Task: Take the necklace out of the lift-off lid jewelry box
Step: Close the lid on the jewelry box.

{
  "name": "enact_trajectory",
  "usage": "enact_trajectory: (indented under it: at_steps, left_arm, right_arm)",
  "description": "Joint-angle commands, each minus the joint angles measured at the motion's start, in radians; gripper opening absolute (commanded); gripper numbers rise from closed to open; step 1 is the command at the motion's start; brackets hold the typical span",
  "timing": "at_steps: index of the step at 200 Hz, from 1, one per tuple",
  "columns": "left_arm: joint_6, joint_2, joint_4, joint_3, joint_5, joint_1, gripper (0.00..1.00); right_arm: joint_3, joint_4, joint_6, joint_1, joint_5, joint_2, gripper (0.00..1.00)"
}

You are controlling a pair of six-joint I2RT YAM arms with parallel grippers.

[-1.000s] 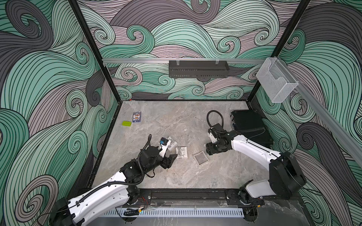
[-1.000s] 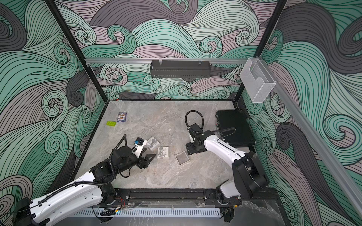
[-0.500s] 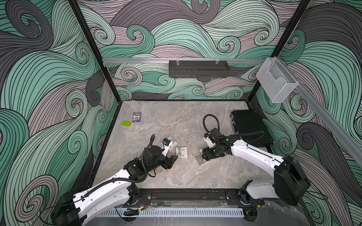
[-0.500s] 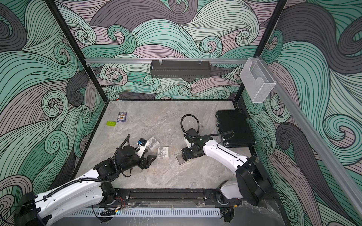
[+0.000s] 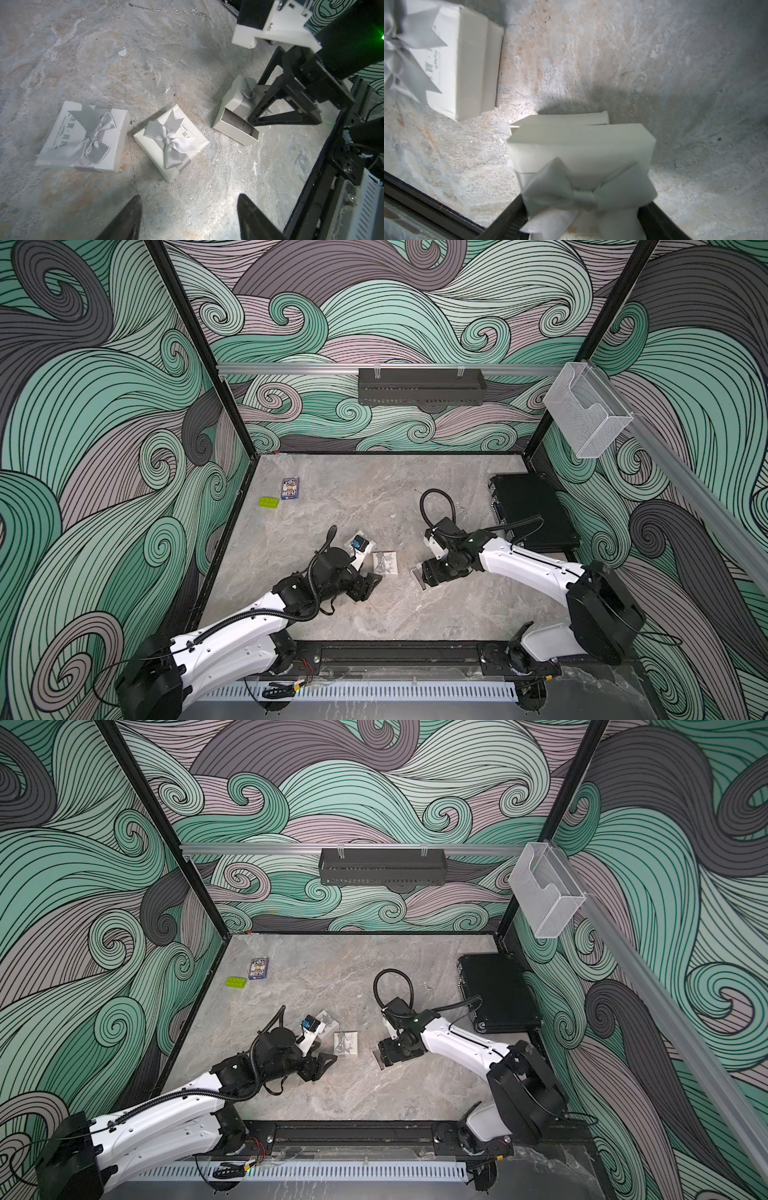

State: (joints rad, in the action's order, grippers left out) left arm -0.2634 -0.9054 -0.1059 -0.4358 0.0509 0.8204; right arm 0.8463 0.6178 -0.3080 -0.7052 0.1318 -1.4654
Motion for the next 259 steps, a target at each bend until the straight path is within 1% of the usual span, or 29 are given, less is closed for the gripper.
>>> enact_trajectory:
  at_steps: [1, 55, 111, 164, 229, 259]
  left_arm:
    - [-0.01, -0.012, 0.044, 0.002, 0.018, -0.003, 0.71]
    - [-0.016, -0.08, 0.09, 0.026, 0.057, -0.001, 0.66]
    - [-0.024, -0.144, 0.135, 0.029, 0.069, -0.001, 0.61]
    - [-0.021, -0.158, 0.137, 0.028, 0.065, 0.005, 0.61]
    - [-0.022, -0.185, 0.148, 0.019, 0.068, 0.009, 0.6]
    - [-0.024, -0.208, 0.16, 0.011, 0.071, 0.019, 0.58]
  right_arm:
    - [0.01, -0.009, -0.009, -0.018, 0.002, -0.012, 0.75]
    - [0.032, -0.007, -0.001, -0.037, 0.006, -0.024, 0.76]
    - [0.057, 0.004, 0.022, -0.054, 0.003, -0.034, 0.77]
    - [0.07, 0.009, 0.029, -0.066, 0.009, -0.059, 0.79]
    - [0.056, 0.01, 0.04, -0.068, 0.042, 0.006, 0.84]
    - [0.053, 0.008, 0.028, -0.067, 0.035, 0.04, 0.86]
